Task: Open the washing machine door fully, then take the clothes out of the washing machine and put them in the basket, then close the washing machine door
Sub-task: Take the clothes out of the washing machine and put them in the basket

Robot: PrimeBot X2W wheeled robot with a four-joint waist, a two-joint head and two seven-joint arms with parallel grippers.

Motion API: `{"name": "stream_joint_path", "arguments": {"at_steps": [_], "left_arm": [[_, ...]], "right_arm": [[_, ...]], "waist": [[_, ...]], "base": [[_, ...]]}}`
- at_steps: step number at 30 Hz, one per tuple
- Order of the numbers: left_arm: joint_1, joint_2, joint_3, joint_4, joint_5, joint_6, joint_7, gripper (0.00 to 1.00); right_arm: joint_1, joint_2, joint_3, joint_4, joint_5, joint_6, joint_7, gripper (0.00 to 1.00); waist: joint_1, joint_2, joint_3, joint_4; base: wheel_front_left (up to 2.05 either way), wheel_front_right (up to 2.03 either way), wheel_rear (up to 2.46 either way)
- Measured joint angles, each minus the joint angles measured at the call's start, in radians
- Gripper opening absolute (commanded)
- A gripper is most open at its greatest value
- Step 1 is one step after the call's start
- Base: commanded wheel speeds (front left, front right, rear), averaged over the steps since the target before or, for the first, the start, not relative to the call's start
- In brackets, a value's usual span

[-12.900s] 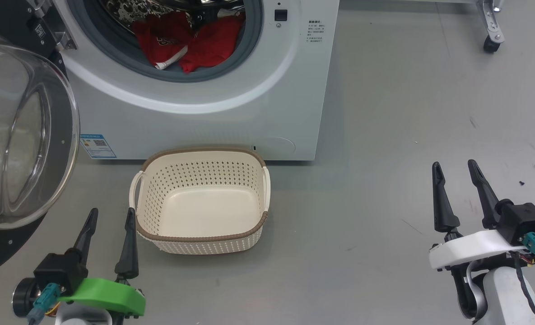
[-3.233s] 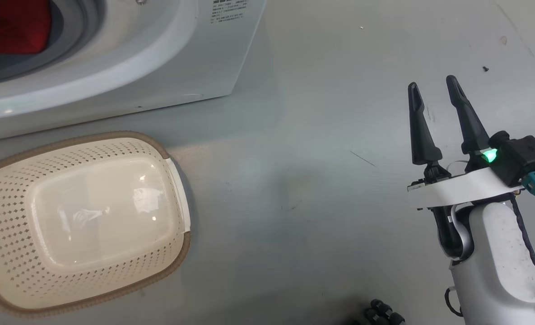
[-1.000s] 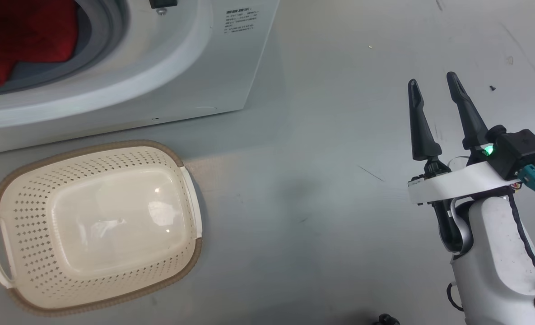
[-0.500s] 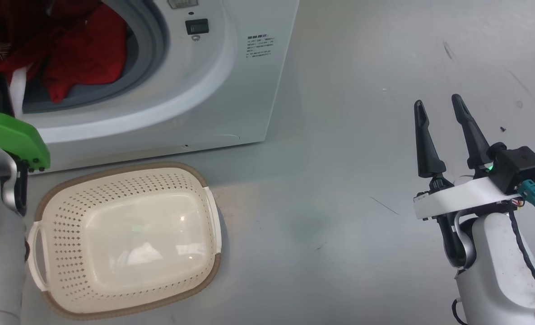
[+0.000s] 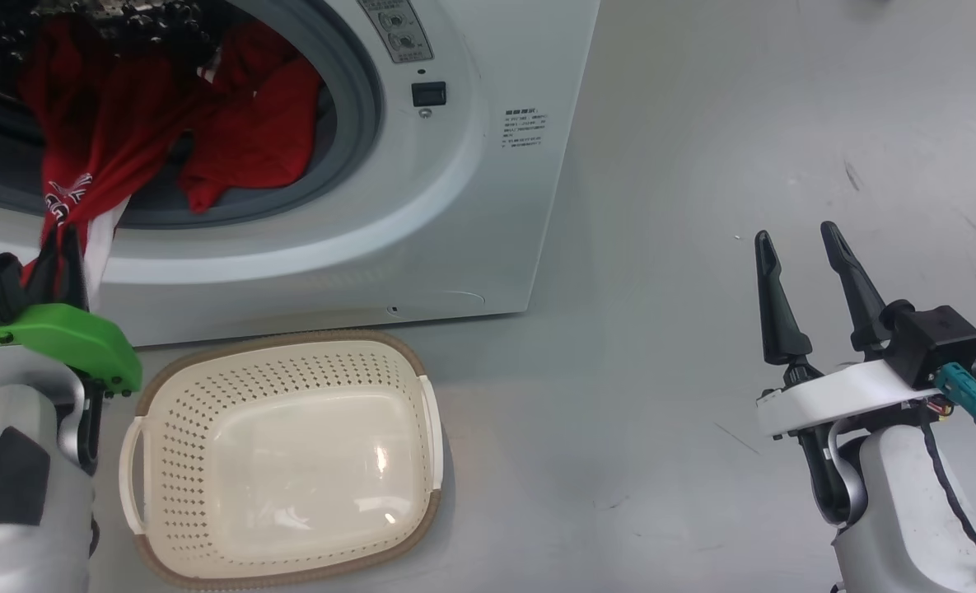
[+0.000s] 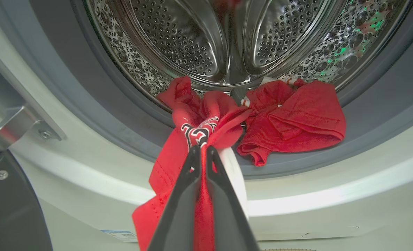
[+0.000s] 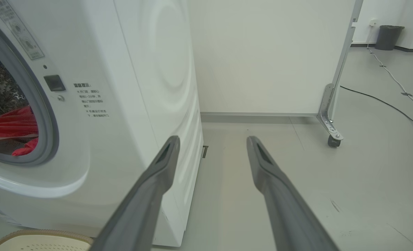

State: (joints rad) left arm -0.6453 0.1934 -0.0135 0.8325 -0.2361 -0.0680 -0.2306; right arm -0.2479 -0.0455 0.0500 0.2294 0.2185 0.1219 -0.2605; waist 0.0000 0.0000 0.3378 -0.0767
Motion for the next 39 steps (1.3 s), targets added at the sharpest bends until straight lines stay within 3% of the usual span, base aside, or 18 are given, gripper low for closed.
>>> {"name": "stream_joint_path", "arguments": {"at_steps": [14,39], "left_arm": [[0.131,-0.046,-0.034,-0.118,0.001,-0.009,-0.018,0.0],[0.368,-0.059,-0.085,-0.316,0.042,-0.016,-0.018,0.0]], "right_arm": [[0.058,0.0,0.001,0.007,-0.001,0.0,0.0,1.0],[0.093,0.0,0.023,0.006,-0.001,0.0,0.0,1.0]], "waist": [[0.0,0.0,-0.108,0.052],[0.0,0.0,-0.155,0.099]], "base": [[0.0,0.0,0.0],[0.0,0.0,0.0]]}}
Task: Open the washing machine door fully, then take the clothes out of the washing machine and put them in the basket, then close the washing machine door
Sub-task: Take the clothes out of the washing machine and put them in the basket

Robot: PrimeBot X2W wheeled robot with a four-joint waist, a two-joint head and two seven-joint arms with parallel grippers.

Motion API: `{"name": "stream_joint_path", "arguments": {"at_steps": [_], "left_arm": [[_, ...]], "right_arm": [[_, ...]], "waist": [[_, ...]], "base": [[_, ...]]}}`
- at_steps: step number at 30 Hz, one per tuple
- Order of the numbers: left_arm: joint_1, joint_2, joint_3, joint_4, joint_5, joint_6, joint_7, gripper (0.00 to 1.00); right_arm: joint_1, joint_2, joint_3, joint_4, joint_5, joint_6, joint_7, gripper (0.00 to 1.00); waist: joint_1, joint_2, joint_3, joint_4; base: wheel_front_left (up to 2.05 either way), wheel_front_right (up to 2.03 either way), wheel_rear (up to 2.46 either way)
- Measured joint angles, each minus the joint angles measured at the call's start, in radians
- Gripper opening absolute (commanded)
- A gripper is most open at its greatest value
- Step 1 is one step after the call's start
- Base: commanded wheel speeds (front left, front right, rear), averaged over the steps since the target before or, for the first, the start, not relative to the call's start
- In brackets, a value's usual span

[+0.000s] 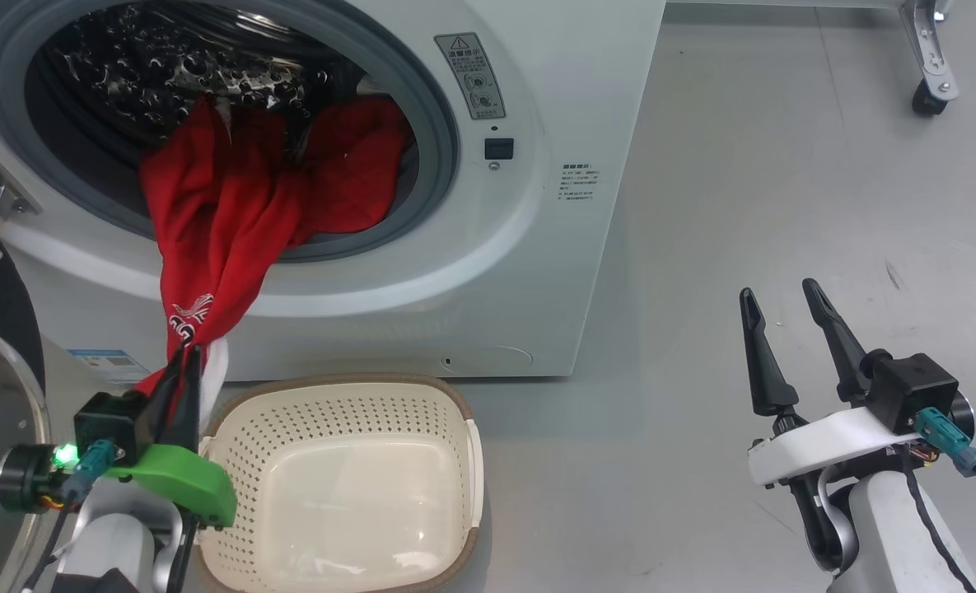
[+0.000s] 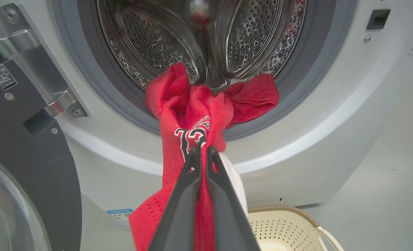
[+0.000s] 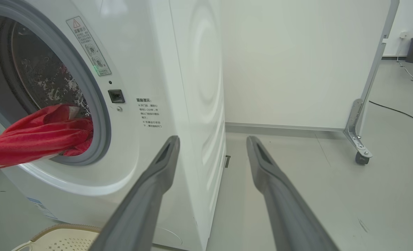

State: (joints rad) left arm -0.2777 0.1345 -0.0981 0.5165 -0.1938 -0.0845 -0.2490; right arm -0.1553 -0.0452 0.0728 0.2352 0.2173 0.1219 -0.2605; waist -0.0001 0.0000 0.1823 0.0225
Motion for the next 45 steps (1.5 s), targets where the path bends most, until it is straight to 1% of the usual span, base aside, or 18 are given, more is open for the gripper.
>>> {"name": "stream_joint_path", "arguments": {"at_steps": [5,12,13,18,20,28,34,37,40,45], "left_arm": [[0.02,-0.026,-0.011,-0.08,0.002,0.0,0.0,0.0],[0.019,-0.029,0.004,-0.227,0.002,0.001,0.0,0.0],[0.019,-0.029,0.004,-0.227,0.002,0.001,0.0,0.0],[0.017,-0.031,0.038,-0.352,0.002,0.019,-0.003,0.0],[0.016,-0.031,0.047,-0.395,0.004,0.02,-0.003,0.0],[0.017,-0.034,0.055,-0.502,0.027,0.027,-0.006,0.0],[0.04,-0.045,0.044,-0.524,0.03,0.026,-0.008,0.0],[0.092,-0.044,0.013,-0.461,0.031,0.025,0.0,0.0],[0.16,-0.044,-0.022,-0.407,0.036,0.011,0.043,0.0],[0.179,-0.041,-0.051,-0.357,0.036,0.003,0.092,0.0]], "right_arm": [[0.0,0.0,0.002,-0.002,0.0,0.0,0.0,1.0],[0.0,0.0,0.009,-0.002,0.0,0.0,0.0,1.0],[0.0,0.0,0.009,-0.002,0.0,0.0,0.0,1.0],[0.0,0.0,0.01,-0.004,0.0,0.0,0.0,1.0],[0.0,0.0,0.01,-0.004,0.0,0.0,0.0,1.0],[0.0,0.0,0.012,-0.005,0.0,0.0,0.0,1.0],[0.0,0.0,0.026,-0.006,0.0,0.0,0.0,1.0],[0.0,0.0,0.035,-0.006,0.0,0.0,0.0,1.0],[0.0,0.0,0.043,-0.007,0.0,0.0,0.0,1.0],[-0.002,0.0,0.053,-0.008,0.0,0.0,0.0,1.0]], "waist": [[0.0,0.0,0.002,0.006],[0.0,0.0,0.004,0.011],[0.0,0.0,0.004,0.011],[0.0,0.0,0.004,0.009],[0.0,0.0,0.005,0.007],[0.0,0.0,0.009,0.001],[0.0,0.0,0.016,-0.003],[0.0,0.0,0.022,-0.009],[0.0,0.0,0.03,-0.017],[0.0,0.0,0.048,-0.034]], "base": [[0.0,0.0,0.0],[0.0,0.0,0.0],[0.0,0.0,0.0],[0.0,0.0,0.0],[0.0,0.0,0.0],[0.0,0.0,0.0],[0.0,0.0,0.0],[0.0,0.0,0.0],[0.0,0.0,0.0],[0.0,0.0,0.0]]}}
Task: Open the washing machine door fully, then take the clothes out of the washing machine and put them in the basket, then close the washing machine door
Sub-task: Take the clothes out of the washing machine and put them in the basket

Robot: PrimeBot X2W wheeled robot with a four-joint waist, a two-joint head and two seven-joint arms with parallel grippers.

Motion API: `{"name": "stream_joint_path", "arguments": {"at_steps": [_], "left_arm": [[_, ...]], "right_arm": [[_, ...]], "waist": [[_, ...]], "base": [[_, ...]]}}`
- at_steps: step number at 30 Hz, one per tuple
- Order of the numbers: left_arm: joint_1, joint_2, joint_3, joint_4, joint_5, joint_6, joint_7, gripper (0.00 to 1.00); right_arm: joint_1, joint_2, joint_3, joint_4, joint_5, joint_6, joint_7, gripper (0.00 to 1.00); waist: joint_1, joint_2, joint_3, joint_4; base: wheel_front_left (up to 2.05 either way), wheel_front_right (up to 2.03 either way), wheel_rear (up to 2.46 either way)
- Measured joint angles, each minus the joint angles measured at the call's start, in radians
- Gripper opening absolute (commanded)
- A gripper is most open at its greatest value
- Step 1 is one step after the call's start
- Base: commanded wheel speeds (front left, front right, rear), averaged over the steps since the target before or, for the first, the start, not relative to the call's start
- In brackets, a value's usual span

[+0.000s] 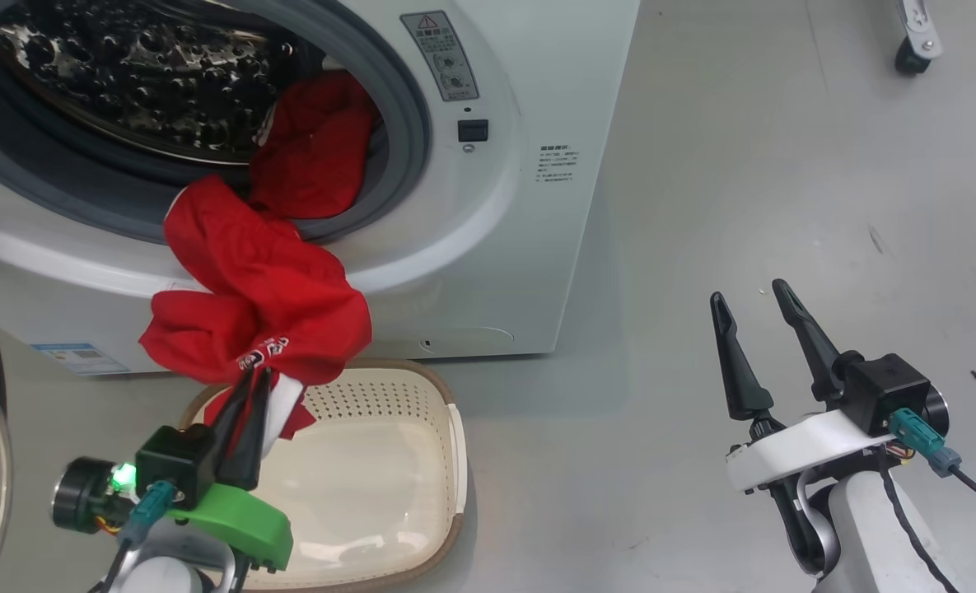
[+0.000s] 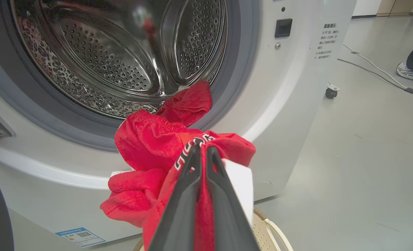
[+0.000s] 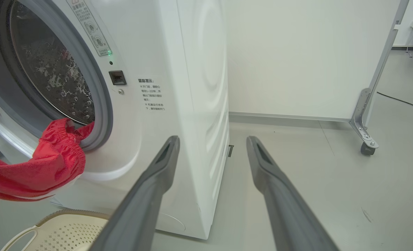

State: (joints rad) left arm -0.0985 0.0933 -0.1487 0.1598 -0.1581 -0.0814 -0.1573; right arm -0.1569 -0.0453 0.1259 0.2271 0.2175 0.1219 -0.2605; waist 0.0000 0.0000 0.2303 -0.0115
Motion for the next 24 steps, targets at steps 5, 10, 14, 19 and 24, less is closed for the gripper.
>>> {"name": "stream_joint_path", "arguments": {"at_steps": [5,10,14,19,24], "left_arm": [[0.0,0.0,-0.021,0.046,0.0,-0.005,0.043,0.0],[-0.002,0.005,-0.039,0.095,0.004,-0.012,0.087,0.0],[-0.005,0.015,-0.042,0.14,0.004,-0.013,0.112,0.0],[-0.037,0.025,-0.038,0.216,0.011,-0.013,0.148,0.0],[-0.09,0.034,-0.015,0.291,0.011,-0.013,0.171,0.0]], "right_arm": [[-0.006,0.0,0.004,-0.006,0.0,0.0,0.0,1.0],[-0.025,0.0,0.005,-0.016,0.0,0.0,0.0,1.0],[-0.042,0.0,0.002,-0.024,0.0,0.0,0.0,1.0],[-0.063,0.0,-0.007,-0.031,0.0,0.0,0.0,1.0],[-0.091,0.0,-0.008,-0.042,0.002,0.0,0.0,1.0]], "waist": [[0.0,0.0,0.024,-0.02],[0.0,0.0,0.056,-0.042],[0.0,0.0,0.087,-0.063],[0.0,0.0,0.127,-0.09],[0.0,0.0,0.173,-0.123]], "base": [[0.0,0.0,0.0],[0.0,0.0,0.0],[0.0,0.0,0.0],[0.0,0.0,0.0],[0.0,0.0,0.0]]}}
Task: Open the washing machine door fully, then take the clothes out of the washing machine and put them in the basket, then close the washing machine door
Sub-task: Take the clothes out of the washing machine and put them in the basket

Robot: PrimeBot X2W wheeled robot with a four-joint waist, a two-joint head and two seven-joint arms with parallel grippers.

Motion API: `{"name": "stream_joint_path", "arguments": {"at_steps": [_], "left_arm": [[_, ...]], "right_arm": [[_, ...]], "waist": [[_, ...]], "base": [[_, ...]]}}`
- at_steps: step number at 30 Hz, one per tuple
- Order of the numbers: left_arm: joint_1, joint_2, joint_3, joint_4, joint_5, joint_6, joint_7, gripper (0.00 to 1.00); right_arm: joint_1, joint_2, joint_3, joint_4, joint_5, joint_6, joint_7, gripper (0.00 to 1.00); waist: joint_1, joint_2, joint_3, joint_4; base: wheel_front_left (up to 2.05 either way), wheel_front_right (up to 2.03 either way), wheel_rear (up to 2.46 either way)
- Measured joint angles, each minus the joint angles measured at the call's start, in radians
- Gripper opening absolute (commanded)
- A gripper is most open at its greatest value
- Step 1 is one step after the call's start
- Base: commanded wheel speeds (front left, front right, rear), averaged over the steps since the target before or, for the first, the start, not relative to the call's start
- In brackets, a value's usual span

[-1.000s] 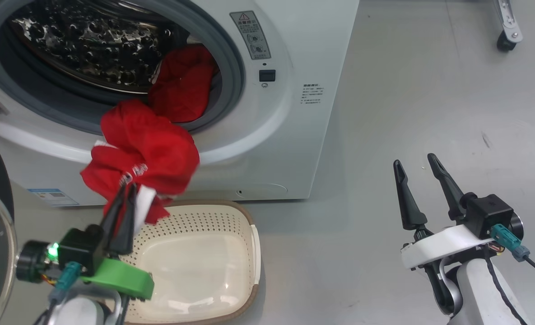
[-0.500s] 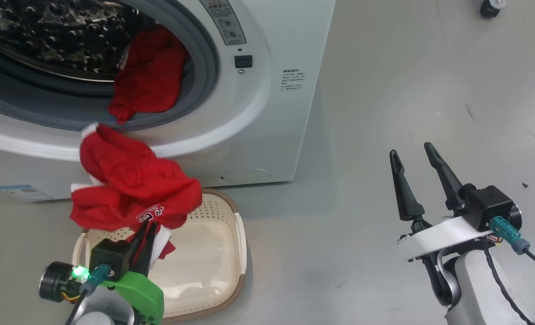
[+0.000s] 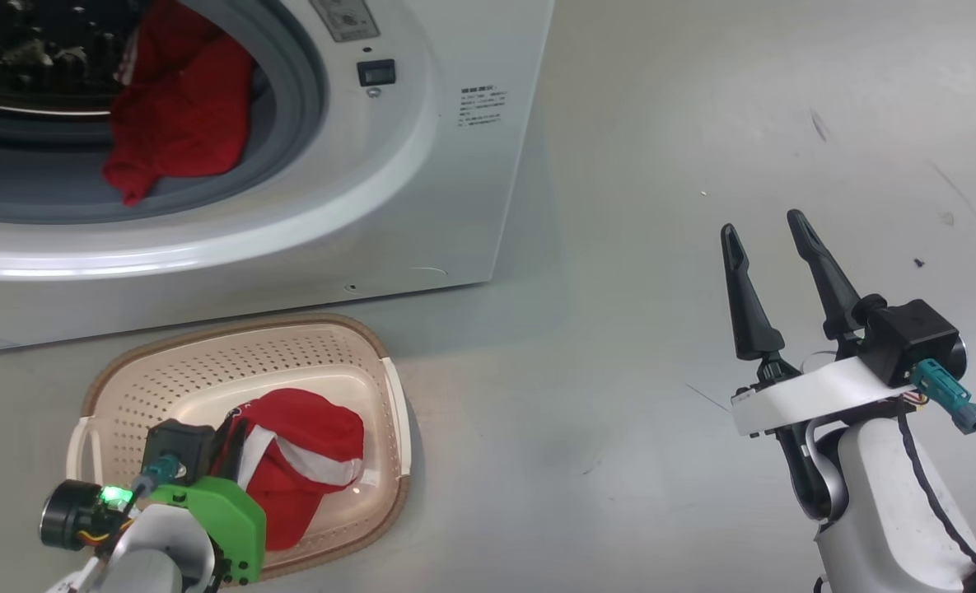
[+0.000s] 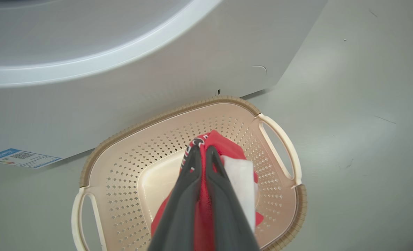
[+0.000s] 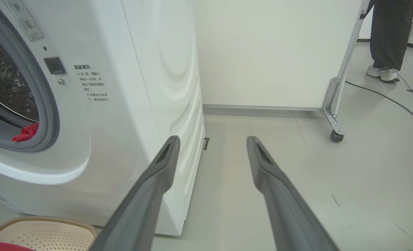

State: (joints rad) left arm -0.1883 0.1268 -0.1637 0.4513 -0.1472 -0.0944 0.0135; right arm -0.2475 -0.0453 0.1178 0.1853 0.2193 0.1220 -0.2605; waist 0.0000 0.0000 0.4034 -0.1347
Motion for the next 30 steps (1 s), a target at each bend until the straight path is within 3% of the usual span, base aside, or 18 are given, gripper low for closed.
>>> {"name": "stream_joint_path", "arguments": {"at_steps": [16,29,30], "left_arm": [[-0.137,0.002,0.025,0.119,-0.002,0.007,-0.023,0.0],[-0.162,-0.01,0.034,0.263,-0.011,0.02,-0.036,0.0],[-0.163,-0.01,0.034,0.272,-0.011,0.02,-0.04,0.17]], "right_arm": [[-0.039,0.0,-0.008,-0.016,0.02,0.0,0.0,1.0],[-0.054,0.0,-0.03,-0.019,0.02,0.0,0.0,1.0],[-0.055,0.0,-0.031,-0.019,0.02,0.0,0.0,1.0]], "waist": [[0.0,0.0,0.107,-0.069],[0.0,0.0,0.143,-0.081],[0.0,0.0,0.143,-0.081]], "base": [[0.0,0.0,0.0],[0.0,0.0,0.0],[0.0,0.0,0.0]]}}
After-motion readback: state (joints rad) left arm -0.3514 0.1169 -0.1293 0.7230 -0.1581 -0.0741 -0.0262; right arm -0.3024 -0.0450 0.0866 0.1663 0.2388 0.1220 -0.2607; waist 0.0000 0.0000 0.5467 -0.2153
